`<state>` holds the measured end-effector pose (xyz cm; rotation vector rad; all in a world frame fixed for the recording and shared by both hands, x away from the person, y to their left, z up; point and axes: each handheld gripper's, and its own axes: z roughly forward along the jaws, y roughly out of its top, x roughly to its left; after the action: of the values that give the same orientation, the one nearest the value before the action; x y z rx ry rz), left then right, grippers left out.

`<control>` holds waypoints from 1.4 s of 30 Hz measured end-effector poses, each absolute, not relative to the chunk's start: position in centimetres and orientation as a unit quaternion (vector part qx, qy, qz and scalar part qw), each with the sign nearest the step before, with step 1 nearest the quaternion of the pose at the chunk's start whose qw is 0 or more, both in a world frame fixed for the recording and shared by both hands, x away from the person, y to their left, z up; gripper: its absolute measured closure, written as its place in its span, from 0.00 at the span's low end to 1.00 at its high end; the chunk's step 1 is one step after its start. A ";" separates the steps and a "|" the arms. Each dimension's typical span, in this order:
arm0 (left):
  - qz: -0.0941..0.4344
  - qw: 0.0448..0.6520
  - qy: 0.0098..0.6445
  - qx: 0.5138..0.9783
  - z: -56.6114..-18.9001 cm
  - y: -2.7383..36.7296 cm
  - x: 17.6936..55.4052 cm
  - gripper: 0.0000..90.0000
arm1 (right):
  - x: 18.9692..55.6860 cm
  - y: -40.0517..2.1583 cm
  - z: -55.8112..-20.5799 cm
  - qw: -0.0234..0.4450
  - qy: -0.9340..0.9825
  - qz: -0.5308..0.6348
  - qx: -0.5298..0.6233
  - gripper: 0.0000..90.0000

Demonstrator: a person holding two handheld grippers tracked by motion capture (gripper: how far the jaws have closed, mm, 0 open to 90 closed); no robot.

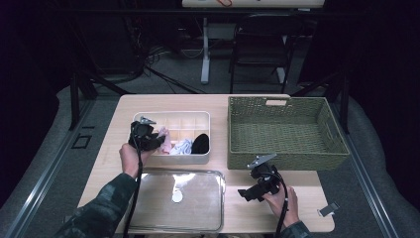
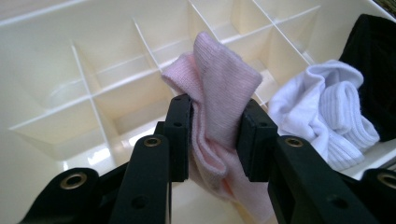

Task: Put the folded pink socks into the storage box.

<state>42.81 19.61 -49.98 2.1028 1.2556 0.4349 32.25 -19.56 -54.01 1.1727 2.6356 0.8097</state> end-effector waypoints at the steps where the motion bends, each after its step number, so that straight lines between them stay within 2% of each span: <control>1: 0.164 0.320 0.479 0.801 -50.1 19.5 42.9 0.76 | 32.2 -19.6 -54.1 0.075 0.876 0.274 0.390 0.00; 17: 0.093 0.314 0.483 0.812 -50.3 19.9 43.0 0.74 | 32.2 -19.3 -54.0 0.071 0.881 0.261 0.388 0.00; 30: 0.068 0.298 0.479 0.823 -50.7 19.8 42.9 0.74 | 32.4 -19.2 -54.3 0.065 0.886 0.250 0.386 0.00; 34: 0.077 0.290 0.471 0.829 -50.9 19.4 42.8 0.75 | 32.4 -19.2 -54.4 0.061 0.885 0.248 0.389 0.00; 42: 0.048 0.270 0.476 0.836 -52.1 18.4 43.3 0.75 | 32.5 -19.1 -54.2 0.066 0.887 0.243 0.387 0.00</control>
<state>43.32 18.38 -52.11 2.2522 1.2818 0.1295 32.45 -19.14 -54.18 1.1670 2.6756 0.7332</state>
